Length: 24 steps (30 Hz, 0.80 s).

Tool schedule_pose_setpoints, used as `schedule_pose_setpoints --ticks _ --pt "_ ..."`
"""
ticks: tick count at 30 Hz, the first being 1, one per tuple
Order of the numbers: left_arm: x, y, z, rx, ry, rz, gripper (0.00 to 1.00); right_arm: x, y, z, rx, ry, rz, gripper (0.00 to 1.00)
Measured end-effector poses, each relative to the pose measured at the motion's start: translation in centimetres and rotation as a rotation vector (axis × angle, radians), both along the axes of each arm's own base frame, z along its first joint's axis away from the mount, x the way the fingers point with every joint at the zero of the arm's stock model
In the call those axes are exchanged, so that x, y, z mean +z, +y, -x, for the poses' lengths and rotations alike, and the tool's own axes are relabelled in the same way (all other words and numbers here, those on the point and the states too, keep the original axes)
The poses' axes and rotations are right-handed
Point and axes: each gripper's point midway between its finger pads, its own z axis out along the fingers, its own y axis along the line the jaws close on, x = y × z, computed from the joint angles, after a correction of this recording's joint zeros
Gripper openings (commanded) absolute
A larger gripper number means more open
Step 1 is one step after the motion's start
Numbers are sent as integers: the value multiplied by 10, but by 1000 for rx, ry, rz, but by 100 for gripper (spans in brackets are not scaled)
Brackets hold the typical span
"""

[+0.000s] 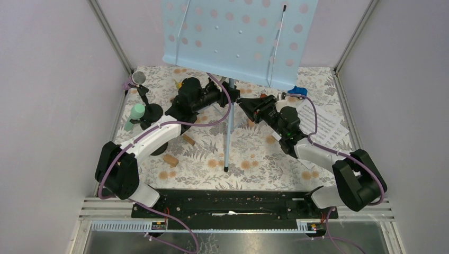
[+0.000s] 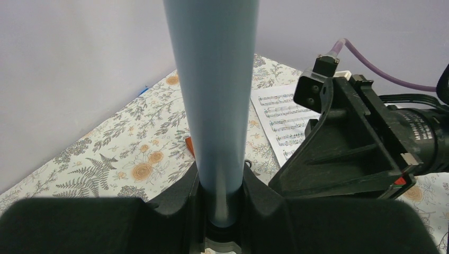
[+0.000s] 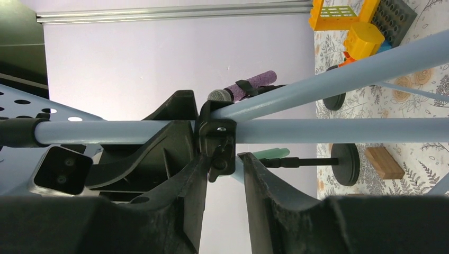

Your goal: Pack up the instrument practice props

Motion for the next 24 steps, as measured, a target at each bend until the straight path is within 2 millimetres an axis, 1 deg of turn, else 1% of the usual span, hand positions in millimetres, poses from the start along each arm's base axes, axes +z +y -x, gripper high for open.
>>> schedule_pose_setpoints --ticks 1,3,6,11,12,15,17,21,24 --pt "0 0 0 0 0 0 0 -1 1 -1 -1 1 0 32" --pt "0 0 0 0 0 0 0 -3 2 -3 0 3 -5 29" --pt "0 0 0 -1 1 0 0 1 4 -5 2 -11 -19 26" --pt "0 0 0 0 1 0 0 1 6 -7 6 -18 -32 24" --pt "0 0 0 0 0 1 0 2 7 -7 7 -18 -37 21" --pt "0 1 -1 5 0 1 0 2 8 -8 11 -22 -50 5" --pt "0 2 -2 8 1 1 0 1 9 -9 15 -24 -56 0" --pt "0 3 -3 11 1 1 0 0 10 -9 17 -45 -41 0" --pt "0 3 -3 10 1 1 0 0 10 -8 12 -101 17 0"
